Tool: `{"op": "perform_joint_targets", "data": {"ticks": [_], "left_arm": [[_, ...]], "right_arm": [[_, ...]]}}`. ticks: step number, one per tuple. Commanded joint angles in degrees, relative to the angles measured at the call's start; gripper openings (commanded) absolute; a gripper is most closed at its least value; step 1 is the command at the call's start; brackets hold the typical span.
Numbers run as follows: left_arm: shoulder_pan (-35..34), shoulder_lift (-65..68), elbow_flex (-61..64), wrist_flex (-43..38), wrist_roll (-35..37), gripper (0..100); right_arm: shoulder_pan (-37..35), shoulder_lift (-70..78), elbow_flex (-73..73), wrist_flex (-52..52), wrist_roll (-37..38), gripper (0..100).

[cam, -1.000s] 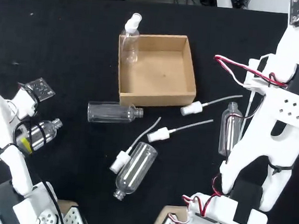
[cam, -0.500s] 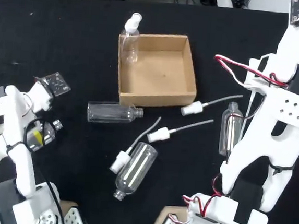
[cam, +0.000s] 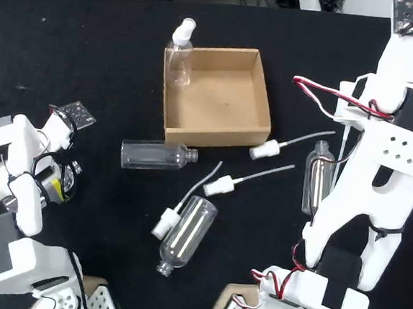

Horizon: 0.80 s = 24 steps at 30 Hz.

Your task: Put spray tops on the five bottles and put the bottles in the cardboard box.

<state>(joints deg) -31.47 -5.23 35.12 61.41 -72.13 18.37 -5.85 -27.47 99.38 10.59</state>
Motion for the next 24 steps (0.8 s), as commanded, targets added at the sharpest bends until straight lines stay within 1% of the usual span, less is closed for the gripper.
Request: {"op": "perform_joint_targets", "data": {"ticks": [1,4,5,7,9,10,12,14,18,20,24], "left_arm": [[2.1,-1.1,-0.8,-1.0,2.2,26],[2.4,-1.5,-0.8,-1.0,2.3,25],[2.2,-1.5,-0.8,-0.7,2.3,24],[2.1,-1.4,-0.5,-0.4,2.4,16],[2.2,-1.6,0.3,0.7,4.1,4],[2.3,-1.8,0.0,1.2,5.5,2],[2.3,-3.5,-0.9,2.0,7.6,6],[2.8,-7.0,-2.1,3.3,10.0,3],[6.8,-20.1,-2.4,9.0,15.2,3],[10.6,-28.7,-1.8,10.4,19.8,3],[20.7,-43.4,-2.0,8.7,35.3,3]], "right_arm": [[-0.9,-2.9,-1.0,1.4,0.7,1.1],[-0.9,-2.9,-1.0,1.4,0.8,1.1],[-0.9,-2.9,-1.0,1.4,0.8,1.1],[-0.9,-2.9,-1.0,1.4,0.8,1.1],[-0.9,-2.9,-1.1,1.4,0.7,1.1],[-0.9,-2.9,-1.4,1.4,0.5,1.1],[-1.4,-2.9,-2.9,1.4,0.4,1.1],[-2.5,-2.9,-4.6,1.4,-0.2,1.1],[-4.0,-2.9,-9.7,1.5,-6.7,1.1],[-4.1,-2.9,-11.9,1.5,-9.0,1.1],[-7.6,-2.9,-15.2,1.4,-13.5,1.1]]}}
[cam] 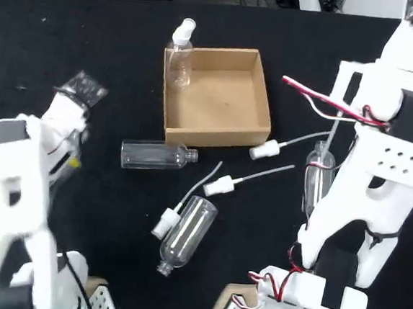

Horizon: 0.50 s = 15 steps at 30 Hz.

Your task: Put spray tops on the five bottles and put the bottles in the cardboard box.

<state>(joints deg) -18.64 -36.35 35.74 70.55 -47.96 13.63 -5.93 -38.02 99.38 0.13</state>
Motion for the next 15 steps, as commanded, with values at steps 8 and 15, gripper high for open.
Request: {"op": "perform_joint_targets", "data": {"ticks": [8,15], "left_arm": [[21.6,-18.8,-11.6,0.1,31.5,3],[39.1,-18.9,-15.1,-1.0,35.7,3]], "right_arm": [[-9.1,-2.8,-21.8,1.4,-6.4,1.1],[-13.1,-2.7,-28.0,-2.9,-6.5,1.0]]}}
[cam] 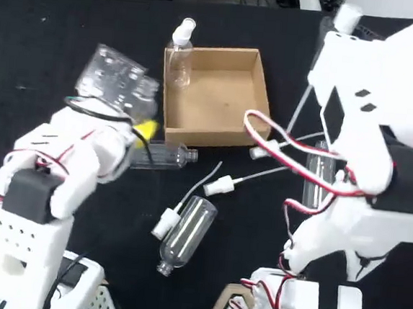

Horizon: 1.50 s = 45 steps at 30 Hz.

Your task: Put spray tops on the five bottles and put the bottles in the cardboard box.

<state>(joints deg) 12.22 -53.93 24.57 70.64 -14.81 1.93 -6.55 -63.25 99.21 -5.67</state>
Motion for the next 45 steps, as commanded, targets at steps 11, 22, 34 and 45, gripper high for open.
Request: {"op": "perform_joint_targets", "data": {"ticks": [11,22,34,45], "left_arm": [[16.6,-7.8,10.1,-18.7,12.4,3],[16.0,-18.3,29.1,-35.2,12.5,3],[16.0,-26.6,42.1,-48.8,12.5,3],[16.0,-26.9,46.7,-56.6,12.5,3]], "right_arm": [[-5.6,-4.6,-2.9,-5.4,-7.1,1.1],[-15.3,-5.3,-2.4,-14.2,-7.3,1.1],[-20.8,-5.3,-0.1,-16.1,-6.9,1.1],[-23.5,-5.1,0.0,-13.0,-3.9,1.1]]}}
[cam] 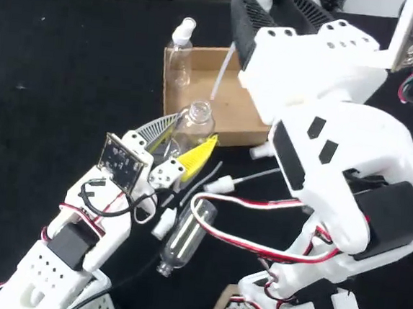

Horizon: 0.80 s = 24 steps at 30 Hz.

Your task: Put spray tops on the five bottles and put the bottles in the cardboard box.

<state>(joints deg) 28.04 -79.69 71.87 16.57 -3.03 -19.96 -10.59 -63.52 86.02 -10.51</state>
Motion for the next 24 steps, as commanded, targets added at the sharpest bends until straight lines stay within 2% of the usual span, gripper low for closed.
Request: {"op": "perform_joint_targets", "data": {"ticks": [1,19,24], "left_arm": [[0.2,-1.1,-0.2,-2.9,0.7,3],[0.2,-1.1,0.4,-4.0,0.7,3],[0.2,-1.1,0.4,-4.0,0.7,3]], "right_arm": [[-2.5,-1.0,0.2,0.2,1.1,1.1],[-3.3,0.0,5.5,-0.3,1.2,1.1],[-3.4,-0.4,5.5,-0.2,5.3,1.1]]}}
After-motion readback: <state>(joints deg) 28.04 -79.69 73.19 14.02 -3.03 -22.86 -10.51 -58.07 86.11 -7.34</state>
